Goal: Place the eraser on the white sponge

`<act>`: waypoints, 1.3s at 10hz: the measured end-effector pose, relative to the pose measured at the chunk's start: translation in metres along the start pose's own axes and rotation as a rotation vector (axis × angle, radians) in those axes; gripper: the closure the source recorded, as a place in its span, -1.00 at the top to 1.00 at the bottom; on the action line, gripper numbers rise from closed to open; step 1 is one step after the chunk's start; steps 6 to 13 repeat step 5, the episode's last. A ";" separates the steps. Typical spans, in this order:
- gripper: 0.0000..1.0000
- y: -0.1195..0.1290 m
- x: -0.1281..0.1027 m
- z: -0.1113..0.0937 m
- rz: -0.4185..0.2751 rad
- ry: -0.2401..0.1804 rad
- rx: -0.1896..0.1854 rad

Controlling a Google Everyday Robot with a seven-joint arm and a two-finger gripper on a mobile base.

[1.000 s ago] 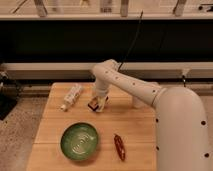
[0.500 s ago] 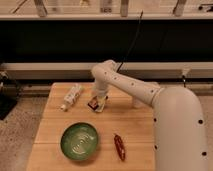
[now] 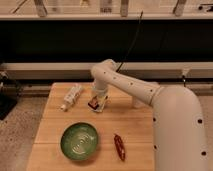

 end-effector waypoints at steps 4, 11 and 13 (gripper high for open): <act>0.60 0.010 0.010 -0.011 0.011 -0.007 0.000; 0.60 0.012 0.016 -0.010 0.019 -0.005 0.000; 0.60 0.012 0.016 -0.010 0.019 -0.005 0.000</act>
